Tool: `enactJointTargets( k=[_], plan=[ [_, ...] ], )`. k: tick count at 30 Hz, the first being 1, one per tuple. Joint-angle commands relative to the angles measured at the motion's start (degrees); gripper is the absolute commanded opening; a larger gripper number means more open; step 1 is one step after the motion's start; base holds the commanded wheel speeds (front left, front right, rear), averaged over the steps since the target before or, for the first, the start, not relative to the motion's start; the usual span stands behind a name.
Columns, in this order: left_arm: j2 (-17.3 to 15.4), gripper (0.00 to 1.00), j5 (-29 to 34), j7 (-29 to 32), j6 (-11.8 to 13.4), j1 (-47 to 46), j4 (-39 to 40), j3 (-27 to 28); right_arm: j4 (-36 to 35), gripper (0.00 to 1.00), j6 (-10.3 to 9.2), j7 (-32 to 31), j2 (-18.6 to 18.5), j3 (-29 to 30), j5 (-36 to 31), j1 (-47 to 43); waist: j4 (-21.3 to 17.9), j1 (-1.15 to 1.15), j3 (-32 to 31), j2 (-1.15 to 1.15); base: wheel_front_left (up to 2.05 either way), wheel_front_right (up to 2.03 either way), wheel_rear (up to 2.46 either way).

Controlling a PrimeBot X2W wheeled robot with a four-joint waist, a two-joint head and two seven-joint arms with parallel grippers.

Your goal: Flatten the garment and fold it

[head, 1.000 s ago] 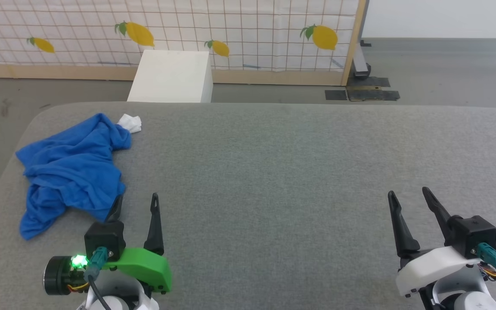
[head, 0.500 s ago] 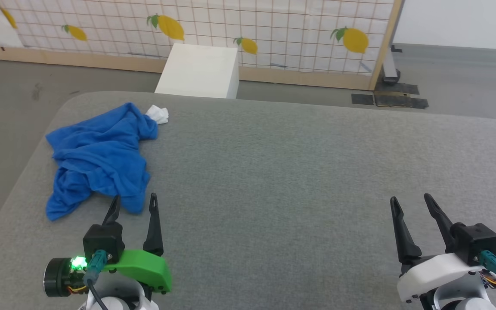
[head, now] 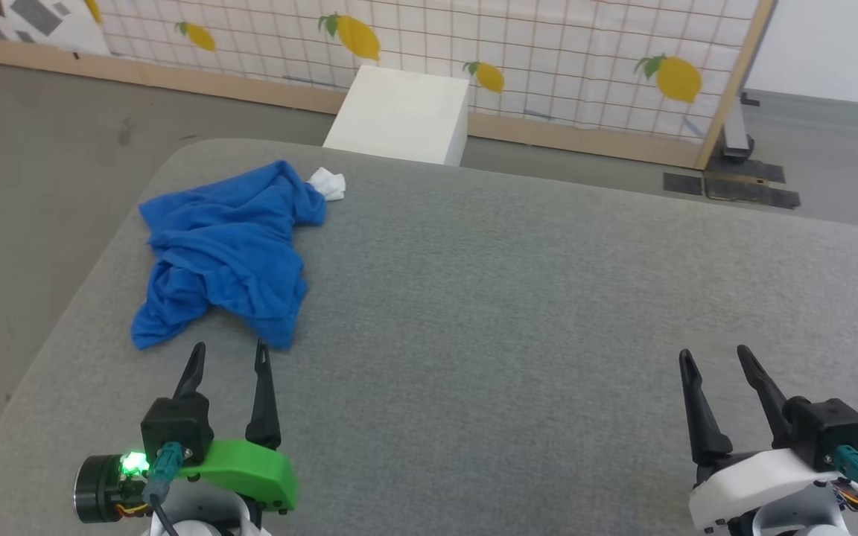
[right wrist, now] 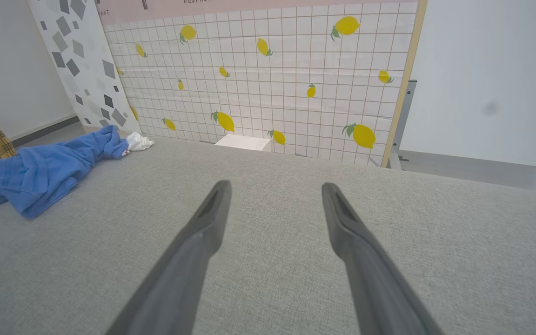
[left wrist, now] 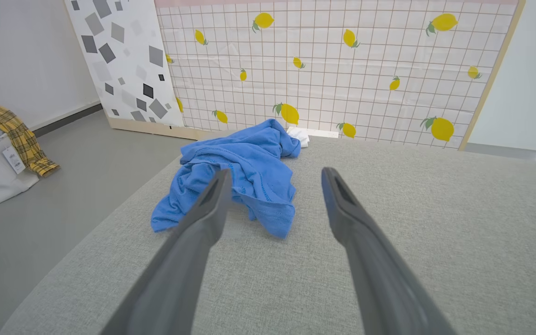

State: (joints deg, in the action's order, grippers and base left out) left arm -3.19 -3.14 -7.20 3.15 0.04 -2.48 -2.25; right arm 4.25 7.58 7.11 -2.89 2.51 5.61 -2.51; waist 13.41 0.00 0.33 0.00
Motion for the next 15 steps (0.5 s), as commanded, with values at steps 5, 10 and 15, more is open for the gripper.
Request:
enactJointTargets(
  k=[5,10,15],
  plan=[
    [0.04,1.0,-1.03,-1.04,0.66,1.19,-0.17,-0.05,0.63,1.0,-0.05,1.1,0.01,0.24,1.0,-1.25,2.89,0.0,0.18,0.0,0.0,0.0,0.0],
    [0.06,1.0,-1.24,-1.63,0.94,1.44,-0.36,-0.21,1.16,1.0,-0.05,1.7,0.01,0.33,1.34,-1.48,4.75,0.0,0.27,0.0,0.0,0.0,0.0],
    [0.08,1.0,-1.52,-2.24,1.25,1.63,-0.61,-0.38,1.65,1.0,-0.05,2.3,0.01,0.44,1.7,-1.79,6.42,0.0,0.36,0.0,0.0,0.0,0.0]
  ],
)
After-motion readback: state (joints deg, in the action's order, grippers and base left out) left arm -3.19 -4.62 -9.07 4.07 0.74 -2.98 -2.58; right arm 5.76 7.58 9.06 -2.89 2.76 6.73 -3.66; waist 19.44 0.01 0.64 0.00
